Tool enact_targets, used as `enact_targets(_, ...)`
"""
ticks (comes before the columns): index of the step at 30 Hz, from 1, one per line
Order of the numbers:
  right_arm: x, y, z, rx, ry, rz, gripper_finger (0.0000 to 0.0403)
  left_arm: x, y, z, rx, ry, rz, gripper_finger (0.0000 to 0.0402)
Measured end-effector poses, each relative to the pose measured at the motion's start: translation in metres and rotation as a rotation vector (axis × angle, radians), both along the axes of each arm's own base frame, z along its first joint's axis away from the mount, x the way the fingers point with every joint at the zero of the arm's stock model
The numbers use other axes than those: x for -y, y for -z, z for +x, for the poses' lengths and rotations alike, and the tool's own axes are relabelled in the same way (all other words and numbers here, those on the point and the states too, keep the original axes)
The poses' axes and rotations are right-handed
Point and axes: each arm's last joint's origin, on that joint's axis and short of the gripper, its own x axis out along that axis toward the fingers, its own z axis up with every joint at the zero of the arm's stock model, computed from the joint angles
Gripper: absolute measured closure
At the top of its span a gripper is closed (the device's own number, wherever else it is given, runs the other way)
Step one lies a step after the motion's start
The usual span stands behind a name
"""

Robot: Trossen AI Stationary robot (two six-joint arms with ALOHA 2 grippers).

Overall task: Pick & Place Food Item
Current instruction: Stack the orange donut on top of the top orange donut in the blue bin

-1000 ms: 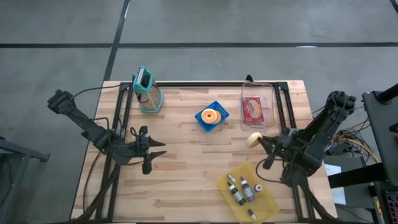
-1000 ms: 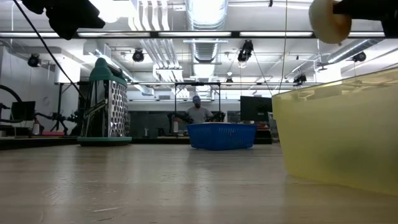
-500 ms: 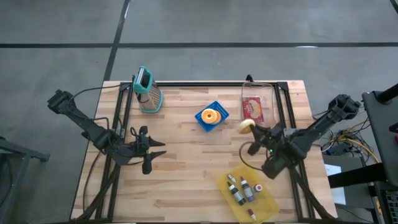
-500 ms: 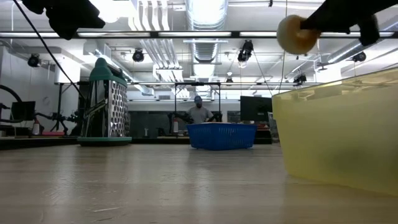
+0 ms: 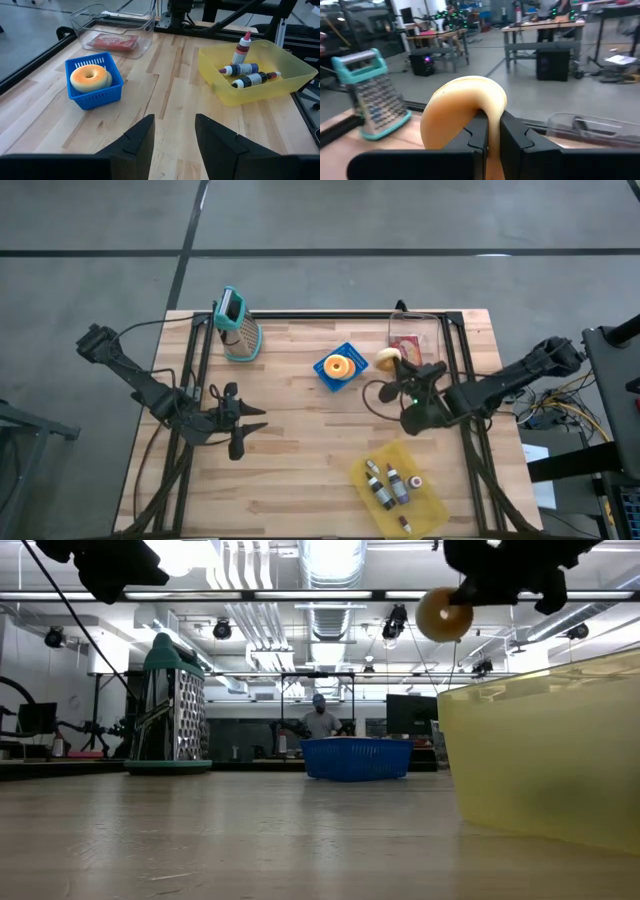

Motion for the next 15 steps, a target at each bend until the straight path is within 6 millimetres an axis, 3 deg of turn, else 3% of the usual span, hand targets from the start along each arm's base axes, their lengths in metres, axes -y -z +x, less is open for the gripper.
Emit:
enact_targets(9,0.026,0.021,0.011,-0.064,0.029,0.107,0.038,0.0,0.0,0.0,0.0,0.0,0.0,0.0252)
enact_targets(15,0.032,0.047,0.037,-0.089,0.062,0.097,0.038,0.0,0.0,0.0,-0.002,0.0,0.001,0.0252)
